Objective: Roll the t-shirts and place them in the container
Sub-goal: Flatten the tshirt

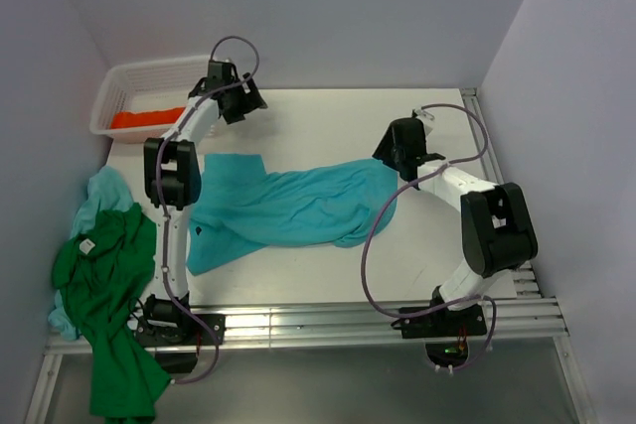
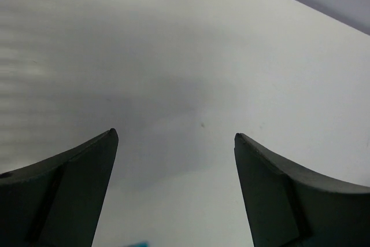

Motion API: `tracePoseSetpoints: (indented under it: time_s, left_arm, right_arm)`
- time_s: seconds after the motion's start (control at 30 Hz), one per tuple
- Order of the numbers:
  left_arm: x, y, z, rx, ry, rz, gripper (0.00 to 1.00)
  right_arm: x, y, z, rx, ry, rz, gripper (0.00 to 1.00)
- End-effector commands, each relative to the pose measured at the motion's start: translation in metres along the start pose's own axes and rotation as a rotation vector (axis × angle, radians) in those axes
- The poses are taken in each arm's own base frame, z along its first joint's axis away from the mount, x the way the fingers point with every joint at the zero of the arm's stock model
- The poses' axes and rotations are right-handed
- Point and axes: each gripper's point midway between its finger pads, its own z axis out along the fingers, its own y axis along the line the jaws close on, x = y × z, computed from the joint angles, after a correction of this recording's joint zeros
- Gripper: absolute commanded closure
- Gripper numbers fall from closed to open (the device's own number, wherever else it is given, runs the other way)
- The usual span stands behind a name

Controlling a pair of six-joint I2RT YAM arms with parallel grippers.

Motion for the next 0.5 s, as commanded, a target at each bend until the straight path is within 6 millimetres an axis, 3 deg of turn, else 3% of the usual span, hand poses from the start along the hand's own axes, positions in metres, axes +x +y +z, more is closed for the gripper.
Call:
tracePoseSetpoints:
  time_s: [0.0,0.17,0.3,0.47]
  left_arm:
    - [-0.032,-0.084,-0.071,0.102,-0.129,0.16,0.12]
    - [-0.008,-0.108,-0.101,0.138,-0.096,0.199,0.11]
    - [0.002,-0.119,-0.137,0.145,-0.107,0.231,0.11]
    - [0.019,-0.109,-0.17,0.111,-0.097,0.206,0.11]
  right_arm:
    - [-0.009,0.0,0.005,0.031,0.001,-0.014,0.37]
    - [-0.003,-0.015,0.008,0.091,0.044,-0.03,0.38]
    - [-0.001,-0.02,0.019,0.144,0.08,-0.042,0.38]
    - [-0.004,-0.022,0.037,0.193,0.124,-0.04,0.39]
